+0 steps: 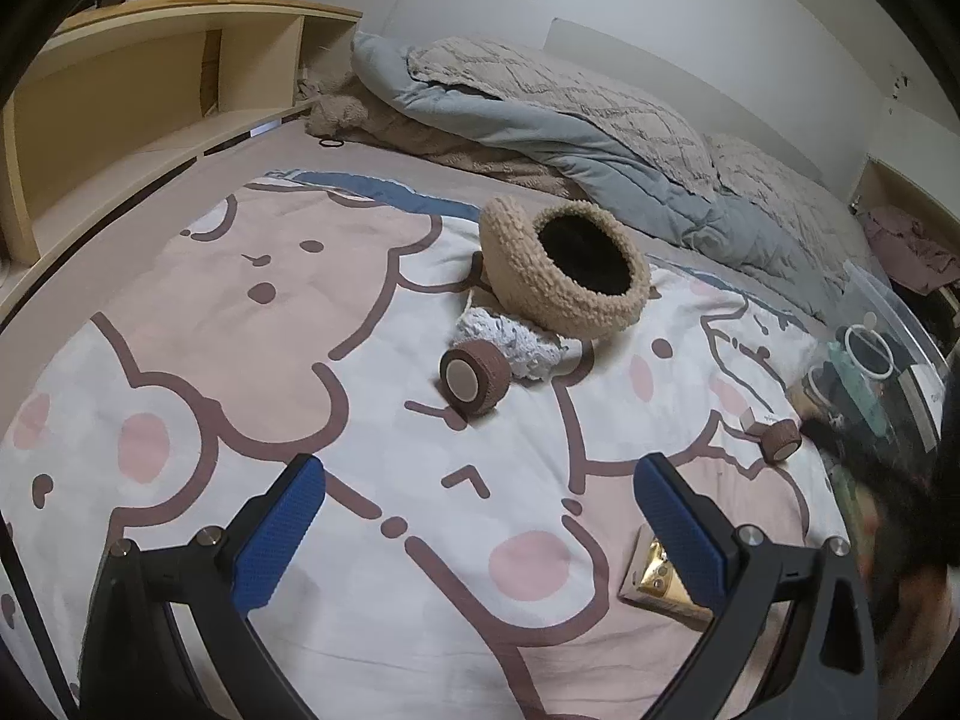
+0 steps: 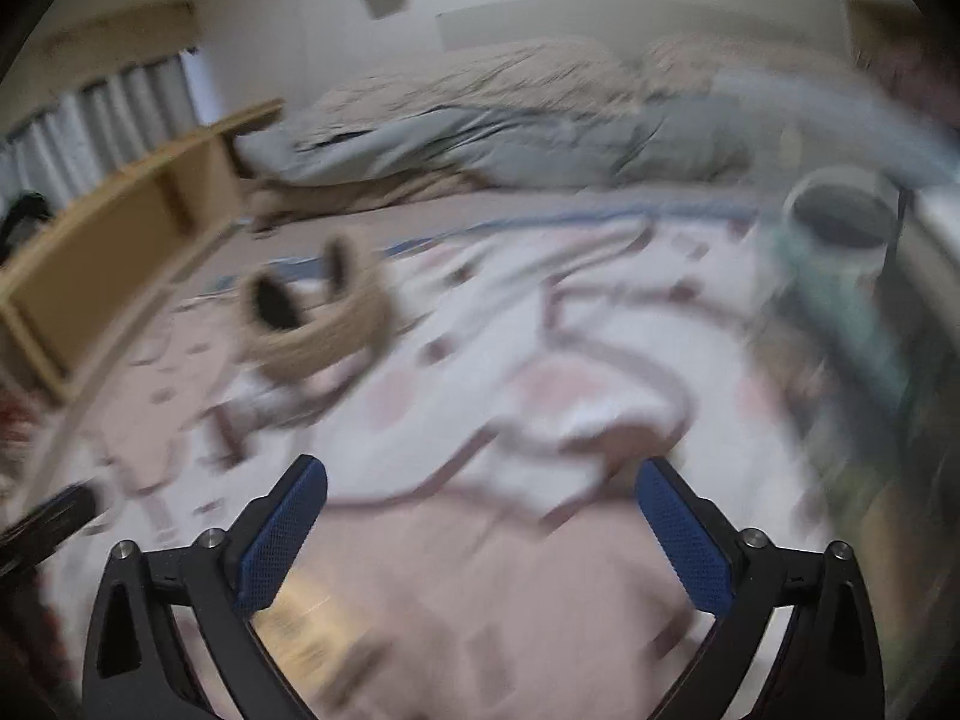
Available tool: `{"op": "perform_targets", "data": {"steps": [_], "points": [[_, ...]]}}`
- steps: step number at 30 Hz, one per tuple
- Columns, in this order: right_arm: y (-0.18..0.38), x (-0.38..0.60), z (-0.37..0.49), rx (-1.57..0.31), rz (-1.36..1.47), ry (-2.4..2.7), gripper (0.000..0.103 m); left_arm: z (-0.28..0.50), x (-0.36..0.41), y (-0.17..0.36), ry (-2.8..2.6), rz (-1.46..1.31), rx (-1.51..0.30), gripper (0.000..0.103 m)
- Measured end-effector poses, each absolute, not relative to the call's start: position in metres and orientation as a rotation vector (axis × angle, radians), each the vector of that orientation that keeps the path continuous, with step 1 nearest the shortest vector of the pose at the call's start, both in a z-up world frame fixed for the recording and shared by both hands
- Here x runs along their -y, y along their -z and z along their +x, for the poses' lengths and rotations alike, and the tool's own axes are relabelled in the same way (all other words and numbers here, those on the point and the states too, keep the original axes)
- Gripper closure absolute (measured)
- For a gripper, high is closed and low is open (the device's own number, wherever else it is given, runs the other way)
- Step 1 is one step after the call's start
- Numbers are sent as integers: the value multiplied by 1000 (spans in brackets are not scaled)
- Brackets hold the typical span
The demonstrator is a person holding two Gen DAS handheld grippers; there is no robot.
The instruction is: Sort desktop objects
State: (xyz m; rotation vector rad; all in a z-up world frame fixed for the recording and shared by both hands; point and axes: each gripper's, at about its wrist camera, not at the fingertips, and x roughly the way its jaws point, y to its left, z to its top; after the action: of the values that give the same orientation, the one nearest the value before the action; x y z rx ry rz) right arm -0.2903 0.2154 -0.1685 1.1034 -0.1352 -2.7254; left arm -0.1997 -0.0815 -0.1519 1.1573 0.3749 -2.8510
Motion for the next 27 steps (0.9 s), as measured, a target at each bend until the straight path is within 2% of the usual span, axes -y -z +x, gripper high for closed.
{"op": "perform_targets", "data": {"steps": [1, 2, 8, 14, 22, 27], "points": [[169, -217, -303, 72, 1115, 2757, 31, -200, 81, 153, 2853, 1163, -377, 0], [172, -220, -316, 29, 1148, 2781, 50, -202, 79, 154, 2857, 1175, -387, 0], [199, -236, -342, 30, 1277, 2764, 71, -207, 67, 163, 2865, 1231, -362, 0], [213, -250, -292, 11, 1245, 2781, 71, -206, 53, 168, 2882, 1251, -307, 0], [217, -300, -255, 411, 1230, 2811, 71, -207, 23, 181, 2950, 1307, -323, 0], [216, -278, -259, 284, 1189, 2831, 71, -211, 3, 191, 2996, 1374, -372, 0]]}}
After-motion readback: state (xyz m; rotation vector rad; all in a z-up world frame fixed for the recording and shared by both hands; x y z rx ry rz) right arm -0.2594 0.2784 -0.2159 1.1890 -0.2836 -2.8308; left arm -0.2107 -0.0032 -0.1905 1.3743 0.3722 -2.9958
